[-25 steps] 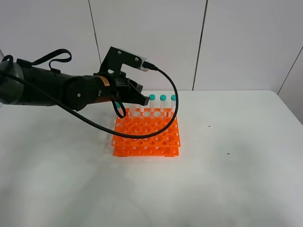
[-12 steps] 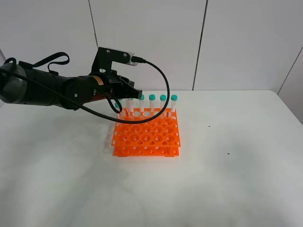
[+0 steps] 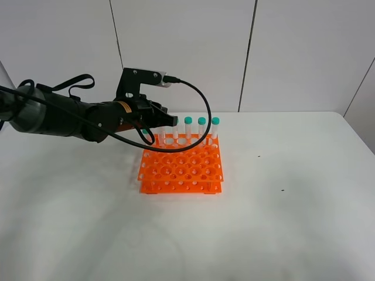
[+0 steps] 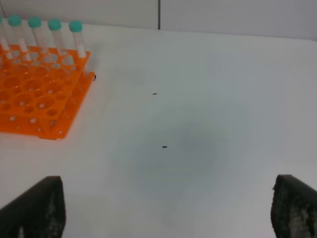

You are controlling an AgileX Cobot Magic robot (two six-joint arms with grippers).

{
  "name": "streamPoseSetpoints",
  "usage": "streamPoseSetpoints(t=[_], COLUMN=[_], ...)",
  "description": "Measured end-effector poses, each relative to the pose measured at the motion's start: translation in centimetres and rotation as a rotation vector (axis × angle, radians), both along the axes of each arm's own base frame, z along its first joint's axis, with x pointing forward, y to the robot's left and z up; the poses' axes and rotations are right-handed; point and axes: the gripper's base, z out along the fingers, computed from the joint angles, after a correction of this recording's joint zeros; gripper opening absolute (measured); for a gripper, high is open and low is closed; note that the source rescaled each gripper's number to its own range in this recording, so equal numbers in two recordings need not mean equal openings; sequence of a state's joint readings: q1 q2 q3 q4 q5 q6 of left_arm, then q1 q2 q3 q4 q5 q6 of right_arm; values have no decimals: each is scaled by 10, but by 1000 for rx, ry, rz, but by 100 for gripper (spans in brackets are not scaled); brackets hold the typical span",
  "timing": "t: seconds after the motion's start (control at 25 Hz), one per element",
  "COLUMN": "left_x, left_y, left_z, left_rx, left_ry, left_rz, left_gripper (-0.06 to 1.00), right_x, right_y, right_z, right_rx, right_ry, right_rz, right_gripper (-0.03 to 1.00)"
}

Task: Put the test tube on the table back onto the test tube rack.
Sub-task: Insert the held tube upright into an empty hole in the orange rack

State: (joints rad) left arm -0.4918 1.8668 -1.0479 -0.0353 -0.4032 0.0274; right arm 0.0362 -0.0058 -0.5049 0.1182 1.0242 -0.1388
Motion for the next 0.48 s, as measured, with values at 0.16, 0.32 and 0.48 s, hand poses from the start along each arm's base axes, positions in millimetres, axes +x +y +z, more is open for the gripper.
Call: streamPoseSetpoints(t=[0.16, 0.32, 0.48], left_x=[1, 2, 4], left_y=[-1, -1, -2], left_z=[-7, -13, -20], left_rx=[24, 29, 30], left_ry=[-2, 5, 5], left_rz=[-14, -14, -13], left_gripper=[0, 0, 0], right_x=[0, 0, 0], right_y=[0, 0, 0], right_z=[0, 0, 0], right_rx=[0, 0, 0], right_ry=[0, 0, 0], right_rz=[0, 0, 0], right_gripper=[90, 90, 90])
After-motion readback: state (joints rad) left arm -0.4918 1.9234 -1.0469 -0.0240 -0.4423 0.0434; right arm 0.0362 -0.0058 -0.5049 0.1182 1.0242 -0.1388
